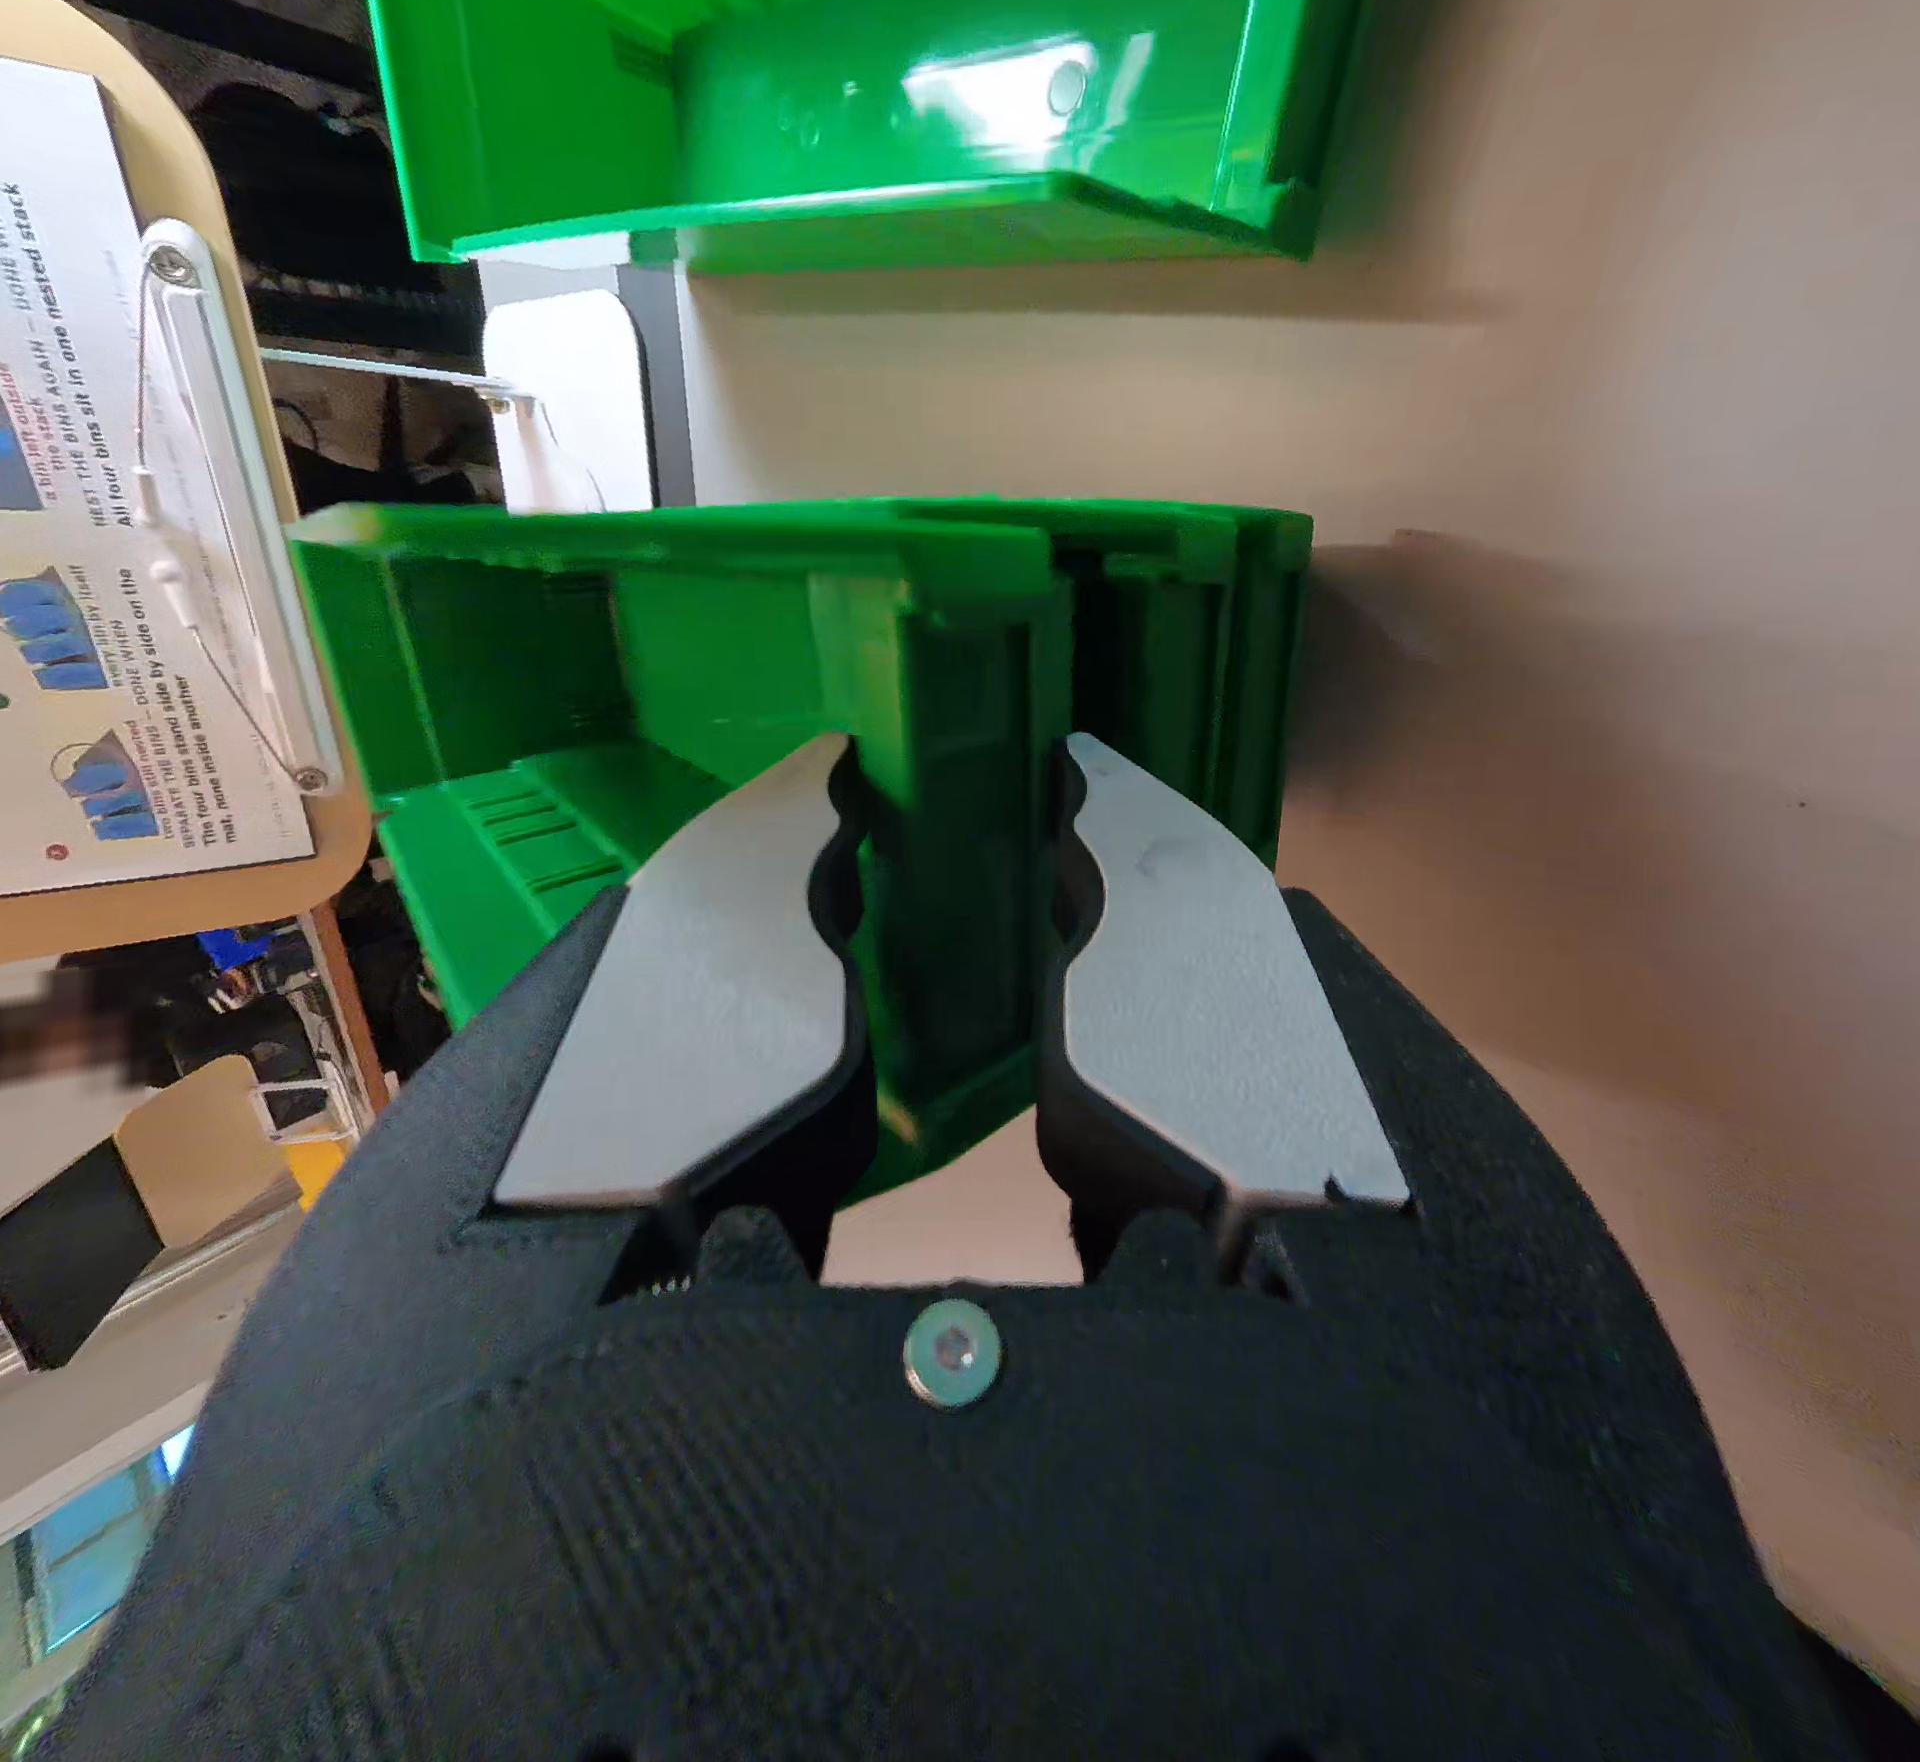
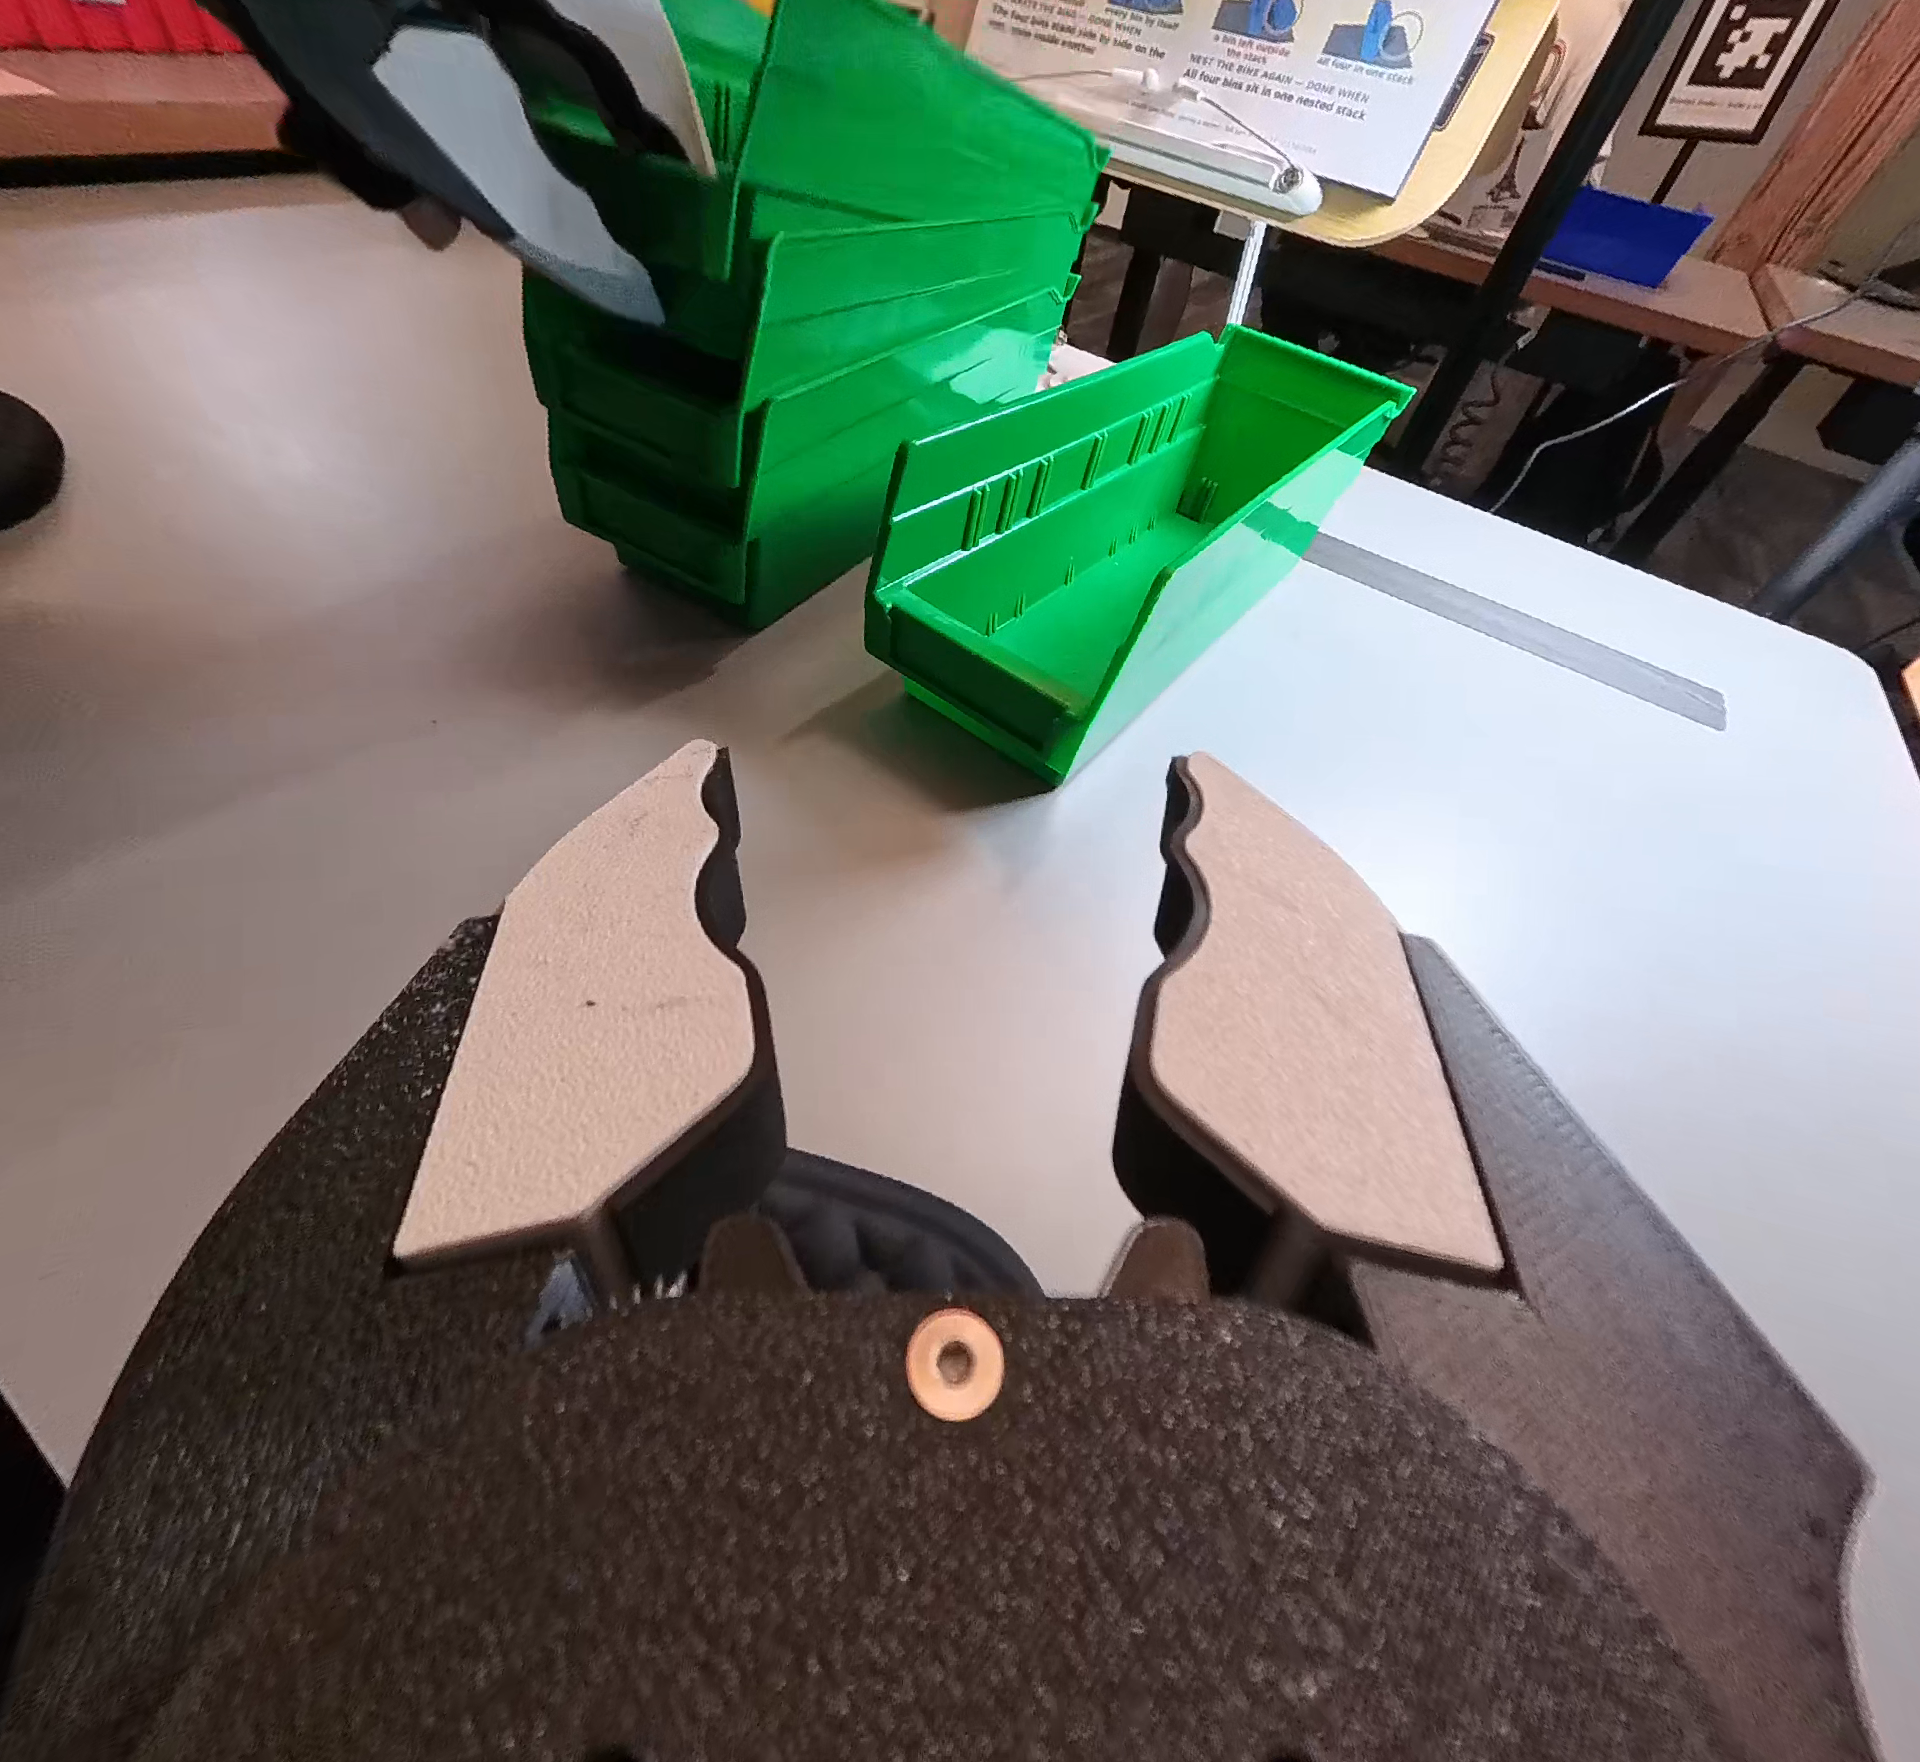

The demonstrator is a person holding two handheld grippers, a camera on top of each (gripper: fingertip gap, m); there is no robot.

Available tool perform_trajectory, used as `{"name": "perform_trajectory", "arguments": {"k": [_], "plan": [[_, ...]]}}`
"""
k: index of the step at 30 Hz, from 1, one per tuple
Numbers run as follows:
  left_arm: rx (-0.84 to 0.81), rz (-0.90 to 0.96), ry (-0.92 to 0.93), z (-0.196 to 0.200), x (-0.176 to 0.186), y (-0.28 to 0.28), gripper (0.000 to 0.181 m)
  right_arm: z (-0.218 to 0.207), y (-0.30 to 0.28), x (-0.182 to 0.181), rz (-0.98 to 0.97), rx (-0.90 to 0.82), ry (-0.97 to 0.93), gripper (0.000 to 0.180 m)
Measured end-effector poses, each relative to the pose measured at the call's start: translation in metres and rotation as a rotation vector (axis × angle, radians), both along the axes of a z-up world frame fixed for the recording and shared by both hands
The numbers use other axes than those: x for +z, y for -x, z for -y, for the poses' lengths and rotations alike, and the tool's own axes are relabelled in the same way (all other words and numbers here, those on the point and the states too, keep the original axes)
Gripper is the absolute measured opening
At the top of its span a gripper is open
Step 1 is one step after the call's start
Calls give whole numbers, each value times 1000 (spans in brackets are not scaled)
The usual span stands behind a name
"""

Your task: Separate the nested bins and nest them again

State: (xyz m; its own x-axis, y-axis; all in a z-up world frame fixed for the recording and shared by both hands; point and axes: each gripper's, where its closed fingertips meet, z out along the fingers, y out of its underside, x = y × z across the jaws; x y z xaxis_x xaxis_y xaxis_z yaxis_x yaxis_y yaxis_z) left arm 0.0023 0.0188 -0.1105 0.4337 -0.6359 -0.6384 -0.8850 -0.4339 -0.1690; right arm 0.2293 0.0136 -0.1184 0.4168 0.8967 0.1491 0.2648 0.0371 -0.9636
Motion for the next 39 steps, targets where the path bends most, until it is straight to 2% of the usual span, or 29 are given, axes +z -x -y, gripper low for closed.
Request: {"name": "perform_trajectory", "arguments": {"k": [2,4,10,16,23,30,32,36,39], "plan": [[-29,36,-46,3,-3,-2,44,-1,0,-1,6,1,3,78],[-77,147,-125,11,6,-16,50,-3,3,-4,22,7,5,78],[-142,520,-284,54,31,-41,56,-2,33,-20,126,95,-3,75],[-46,830,-443,90,42,-14,56,-9,73,-37,269,180,-32,74],[185,911,-435,113,-8,62,57,-32,109,-50,474,222,-119,74],[262,977,-425,128,-43,87,57,-68,127,-87,849,233,-318,70],[263,991,-443,129,-42,89,57,-74,127,-98,928,243,-326,64],[257,1002,-476,130,-37,91,57,-89,122,-104,1017,224,-405,33],[257,1011,-481,131,-37,92,57,-85,118,-99,1000,227,-424,31]]}}
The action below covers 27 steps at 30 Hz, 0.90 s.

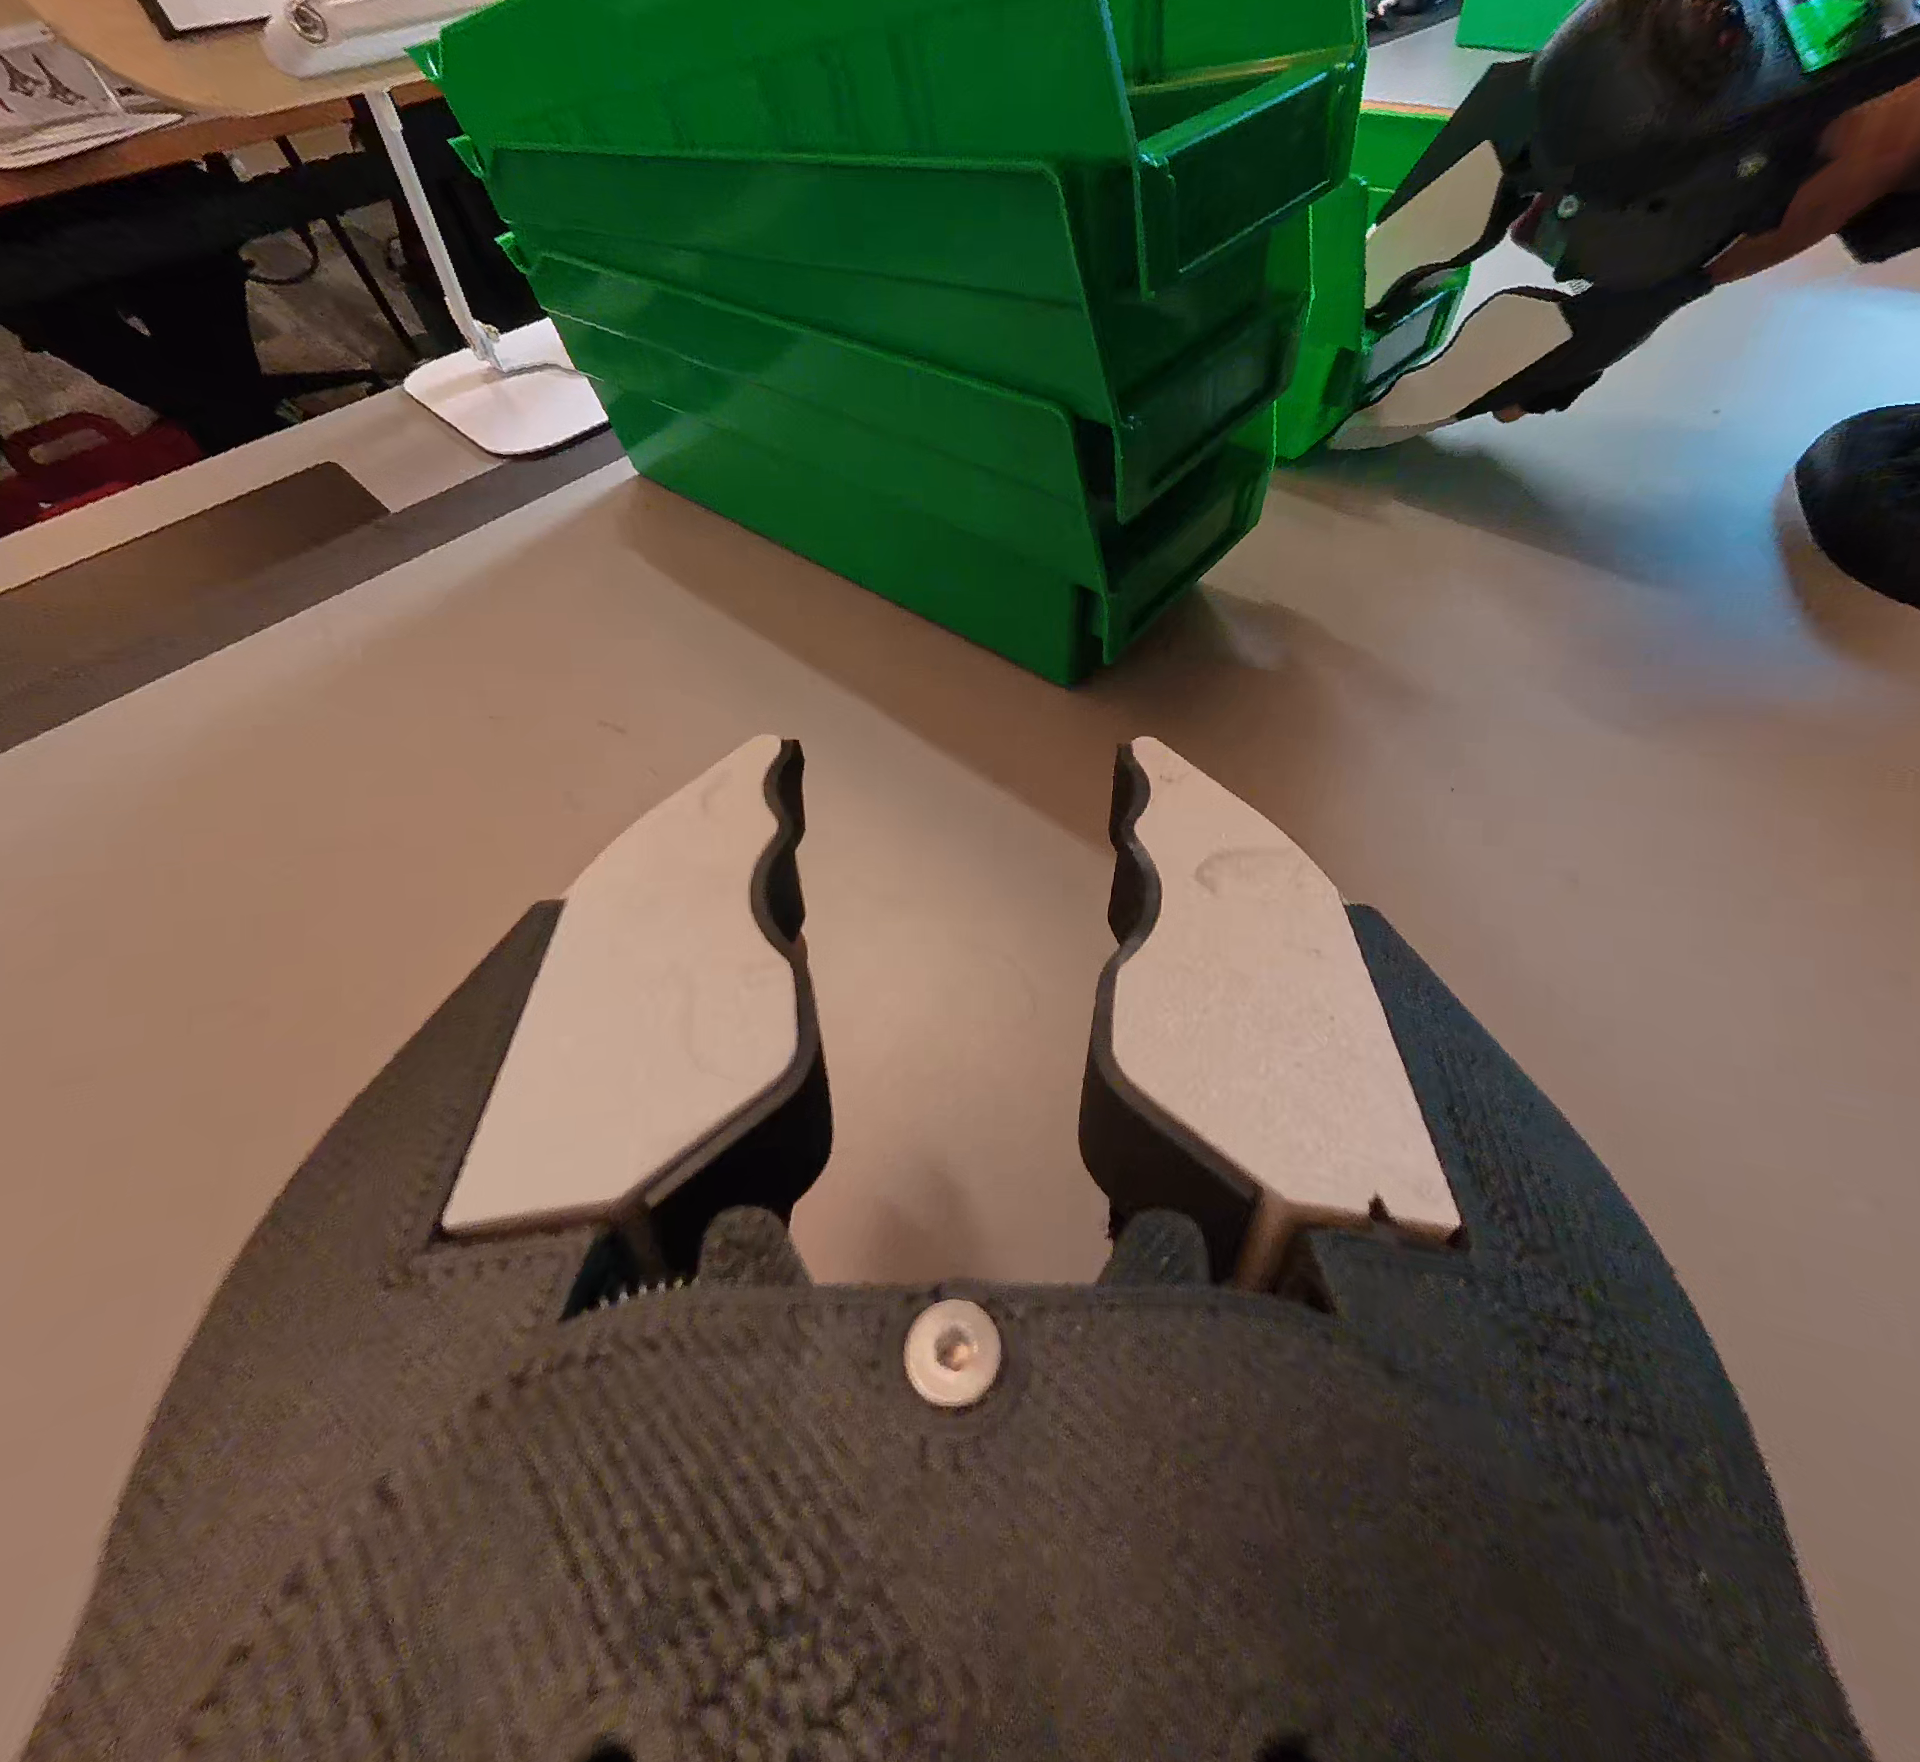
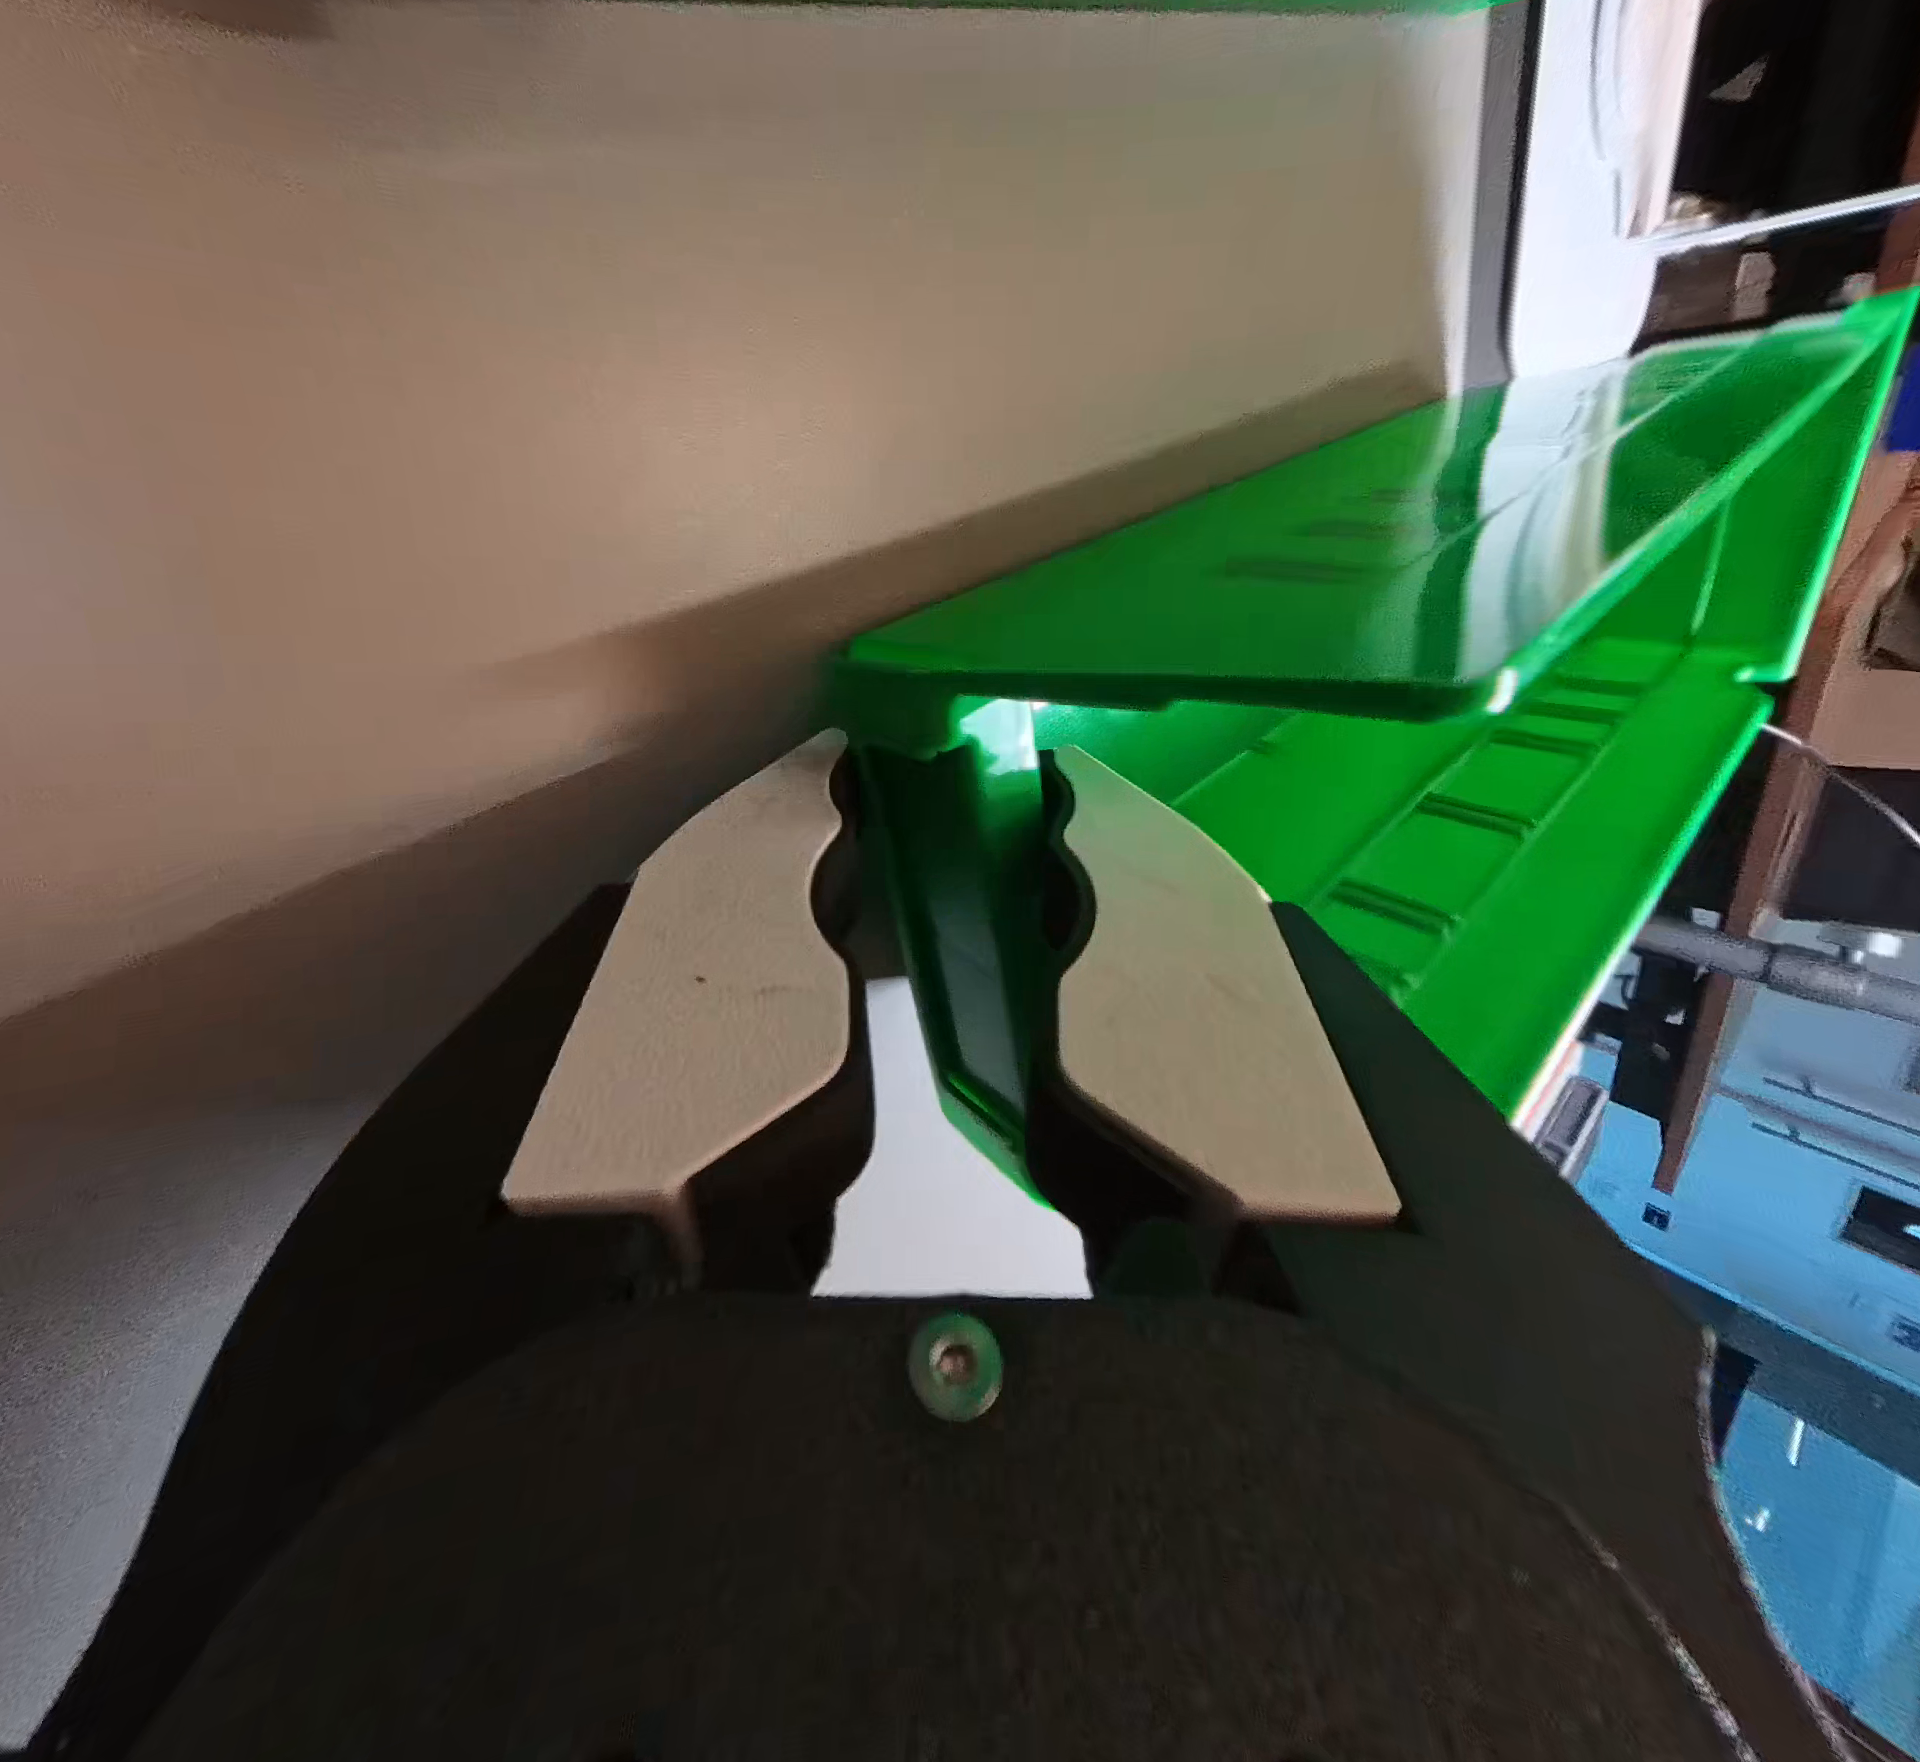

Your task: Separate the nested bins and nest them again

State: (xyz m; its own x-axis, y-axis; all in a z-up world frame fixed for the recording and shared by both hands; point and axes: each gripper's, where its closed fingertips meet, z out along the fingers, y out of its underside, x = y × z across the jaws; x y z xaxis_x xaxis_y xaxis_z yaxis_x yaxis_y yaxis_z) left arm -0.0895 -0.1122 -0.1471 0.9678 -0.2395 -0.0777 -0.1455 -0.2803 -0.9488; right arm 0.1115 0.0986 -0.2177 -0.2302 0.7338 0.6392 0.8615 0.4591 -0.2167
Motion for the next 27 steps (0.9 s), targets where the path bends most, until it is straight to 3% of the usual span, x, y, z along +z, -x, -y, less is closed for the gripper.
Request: {"name": "perform_trajectory", "arguments": {"k": [8,13,19,22,27], "plan": [[-5,-6,-23,1,4,-3,56,23,-25,67,-85,-36,-18,28],[-4,-14,-37,3,5,-5,56,34,-18,151,-134,13,-125,28],[4,-37,-36,3,1,-4,53,62,48,244,-184,155,-227,28],[6,-71,-19,3,-6,-4,53,74,89,251,-144,219,-241,29],[0,-116,-19,3,-10,-7,52,85,134,219,-50,269,-186,29]]}}
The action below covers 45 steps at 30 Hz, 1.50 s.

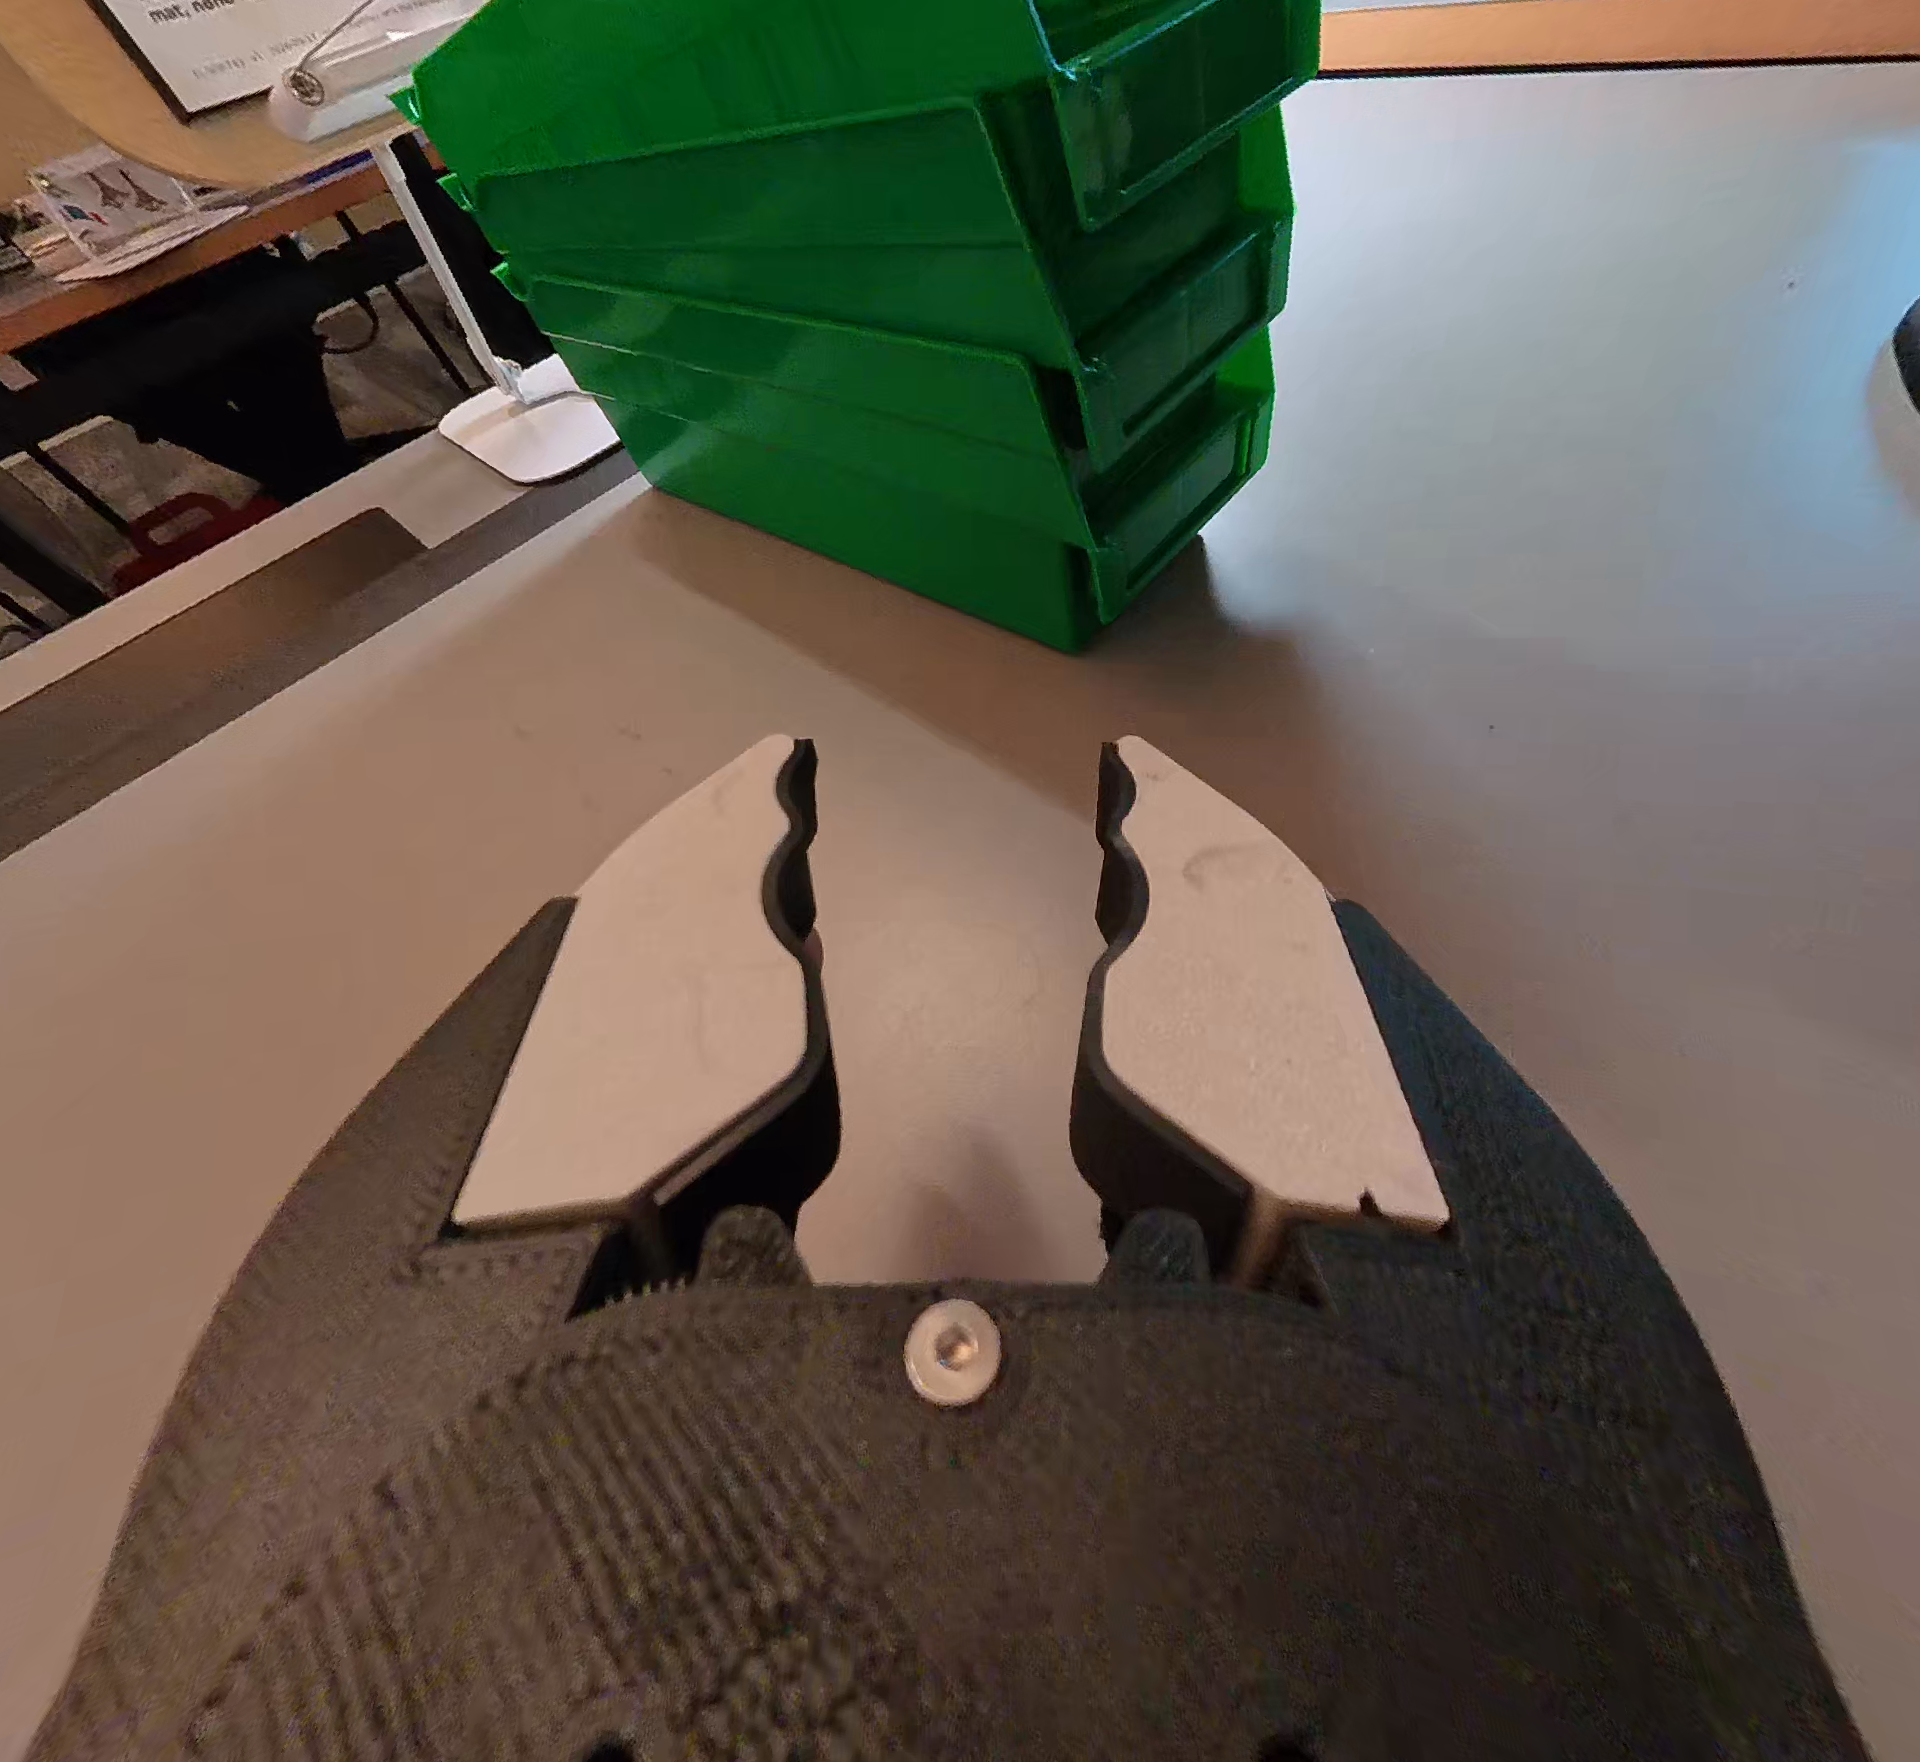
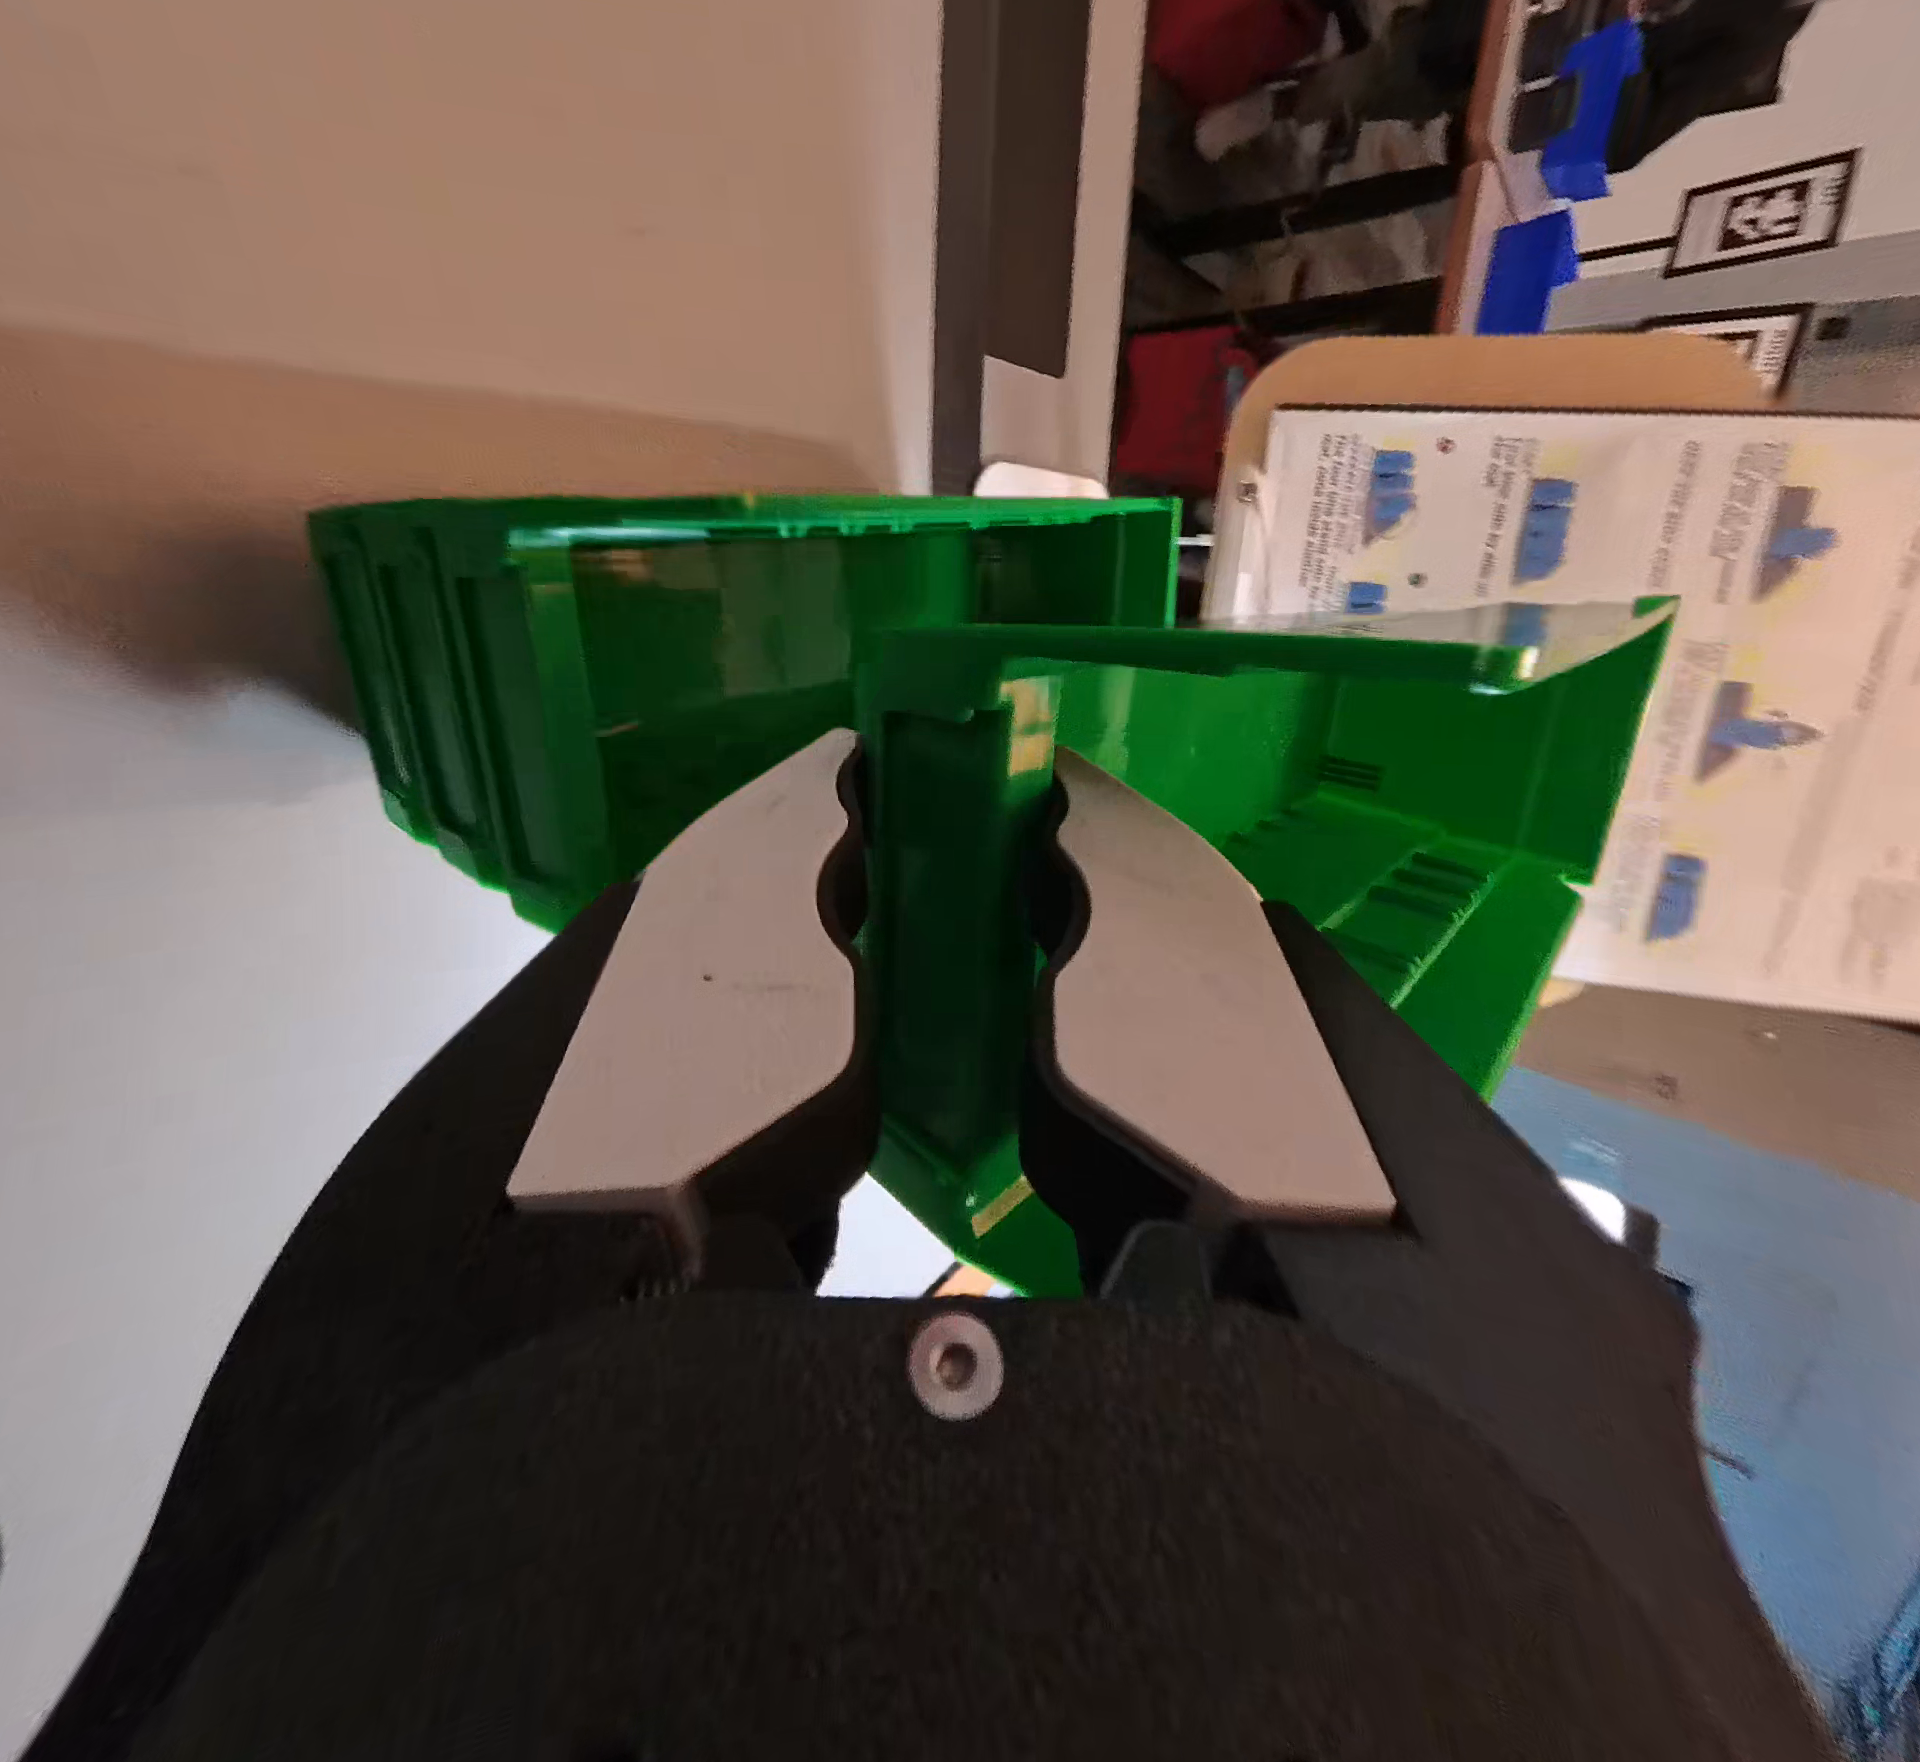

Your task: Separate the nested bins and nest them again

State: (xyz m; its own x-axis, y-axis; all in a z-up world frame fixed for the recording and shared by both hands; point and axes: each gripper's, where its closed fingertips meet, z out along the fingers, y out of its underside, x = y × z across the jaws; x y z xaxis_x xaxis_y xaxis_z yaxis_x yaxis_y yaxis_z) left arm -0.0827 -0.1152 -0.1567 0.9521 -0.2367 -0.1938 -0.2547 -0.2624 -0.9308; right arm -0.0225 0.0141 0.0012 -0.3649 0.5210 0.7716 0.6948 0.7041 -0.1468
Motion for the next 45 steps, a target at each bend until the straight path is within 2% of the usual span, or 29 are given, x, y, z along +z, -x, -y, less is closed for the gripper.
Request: {"name": "perform_trajectory", "arguments": {"k": [6,9,17,21,25,29,34,38,41,45], "plan": [[-2,38,-17,1,5,1,53,-1,14,-45,82,7,61,30],[2,39,-19,1,5,2,53,0,9,-56,96,22,65,45],[-2,19,-3,-1,0,-1,53,13,-5,-40,-34,94,111,44],[-5,16,9,-2,-2,-3,53,3,-2,-49,36,74,56,44],[-1,15,-4,0,0,-2,53,-1,2,-66,109,84,-19,32],[-5,35,-12,1,3,-1,52,16,-13,-65,151,114,44,31],[-15,22,-8,0,2,-5,53,16,-12,-60,94,118,48,32],[-8,27,-15,2,3,-4,52,7,-2,-61,29,110,-47,33],[-7,33,-8,1,2,-3,52,6,-1,-60,-6,102,-40,34],[-9,36,-12,1,3,-3,53,16,-6,-40,-179,119,41,45]]}}
